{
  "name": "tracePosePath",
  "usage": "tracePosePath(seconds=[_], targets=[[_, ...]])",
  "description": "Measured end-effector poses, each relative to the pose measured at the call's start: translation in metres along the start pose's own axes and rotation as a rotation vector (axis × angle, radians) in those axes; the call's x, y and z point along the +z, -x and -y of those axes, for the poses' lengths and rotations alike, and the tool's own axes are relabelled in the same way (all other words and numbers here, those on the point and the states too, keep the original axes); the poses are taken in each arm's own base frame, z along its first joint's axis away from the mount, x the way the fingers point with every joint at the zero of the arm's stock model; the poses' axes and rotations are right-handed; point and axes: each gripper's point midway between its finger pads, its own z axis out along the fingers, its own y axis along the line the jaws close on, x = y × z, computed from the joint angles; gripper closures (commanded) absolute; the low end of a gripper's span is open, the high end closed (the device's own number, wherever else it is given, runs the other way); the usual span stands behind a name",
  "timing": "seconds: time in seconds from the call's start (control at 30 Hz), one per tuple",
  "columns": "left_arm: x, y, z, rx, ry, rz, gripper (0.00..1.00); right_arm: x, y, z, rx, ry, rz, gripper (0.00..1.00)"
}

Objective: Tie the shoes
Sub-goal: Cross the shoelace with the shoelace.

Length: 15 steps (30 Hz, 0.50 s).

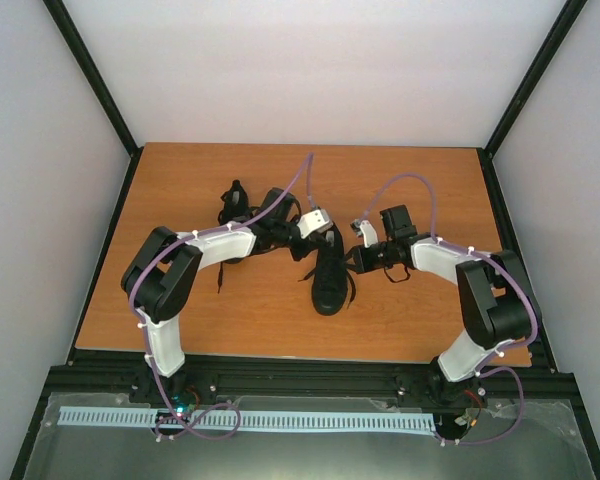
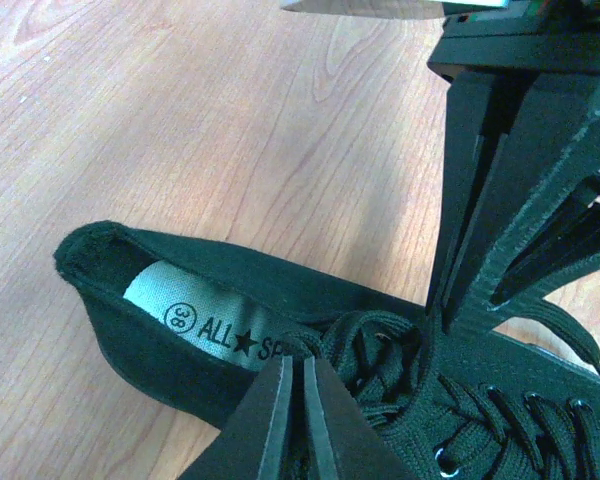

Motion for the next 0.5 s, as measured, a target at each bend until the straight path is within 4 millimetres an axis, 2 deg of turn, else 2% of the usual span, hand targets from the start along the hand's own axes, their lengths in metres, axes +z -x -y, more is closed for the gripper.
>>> tracePosePath(seconds=[0.13, 0.27, 0.3, 0.4, 0.5], targets=[[-0.001, -0.001, -0.005, -0.032, 0.021, 0.003, 0.83, 0.002, 0.001, 0.001, 0.004, 0.001, -0.003, 0.97], [-0.005, -0.004, -0.023, -0.075, 0.104, -0.007, 0.74, 0.002, 0.003, 0.001, 0.004, 0.003, 0.002, 0.97], [-0.007, -0.004, -0.029, -0.090, 0.135, -0.010, 0.69, 0.002, 0.003, 0.001, 0.007, 0.004, 0.002, 0.97], [-0.018, -0.003, -0.045, -0.120, 0.210, -0.010, 0.44, 0.004, 0.003, 0.002, 0.011, 0.004, 0.002, 0.97], [-0.024, 0.000, -0.043, -0.106, 0.199, -0.008, 0.36, 0.004, 0.004, 0.002, 0.012, 0.005, 0.004, 0.97]])
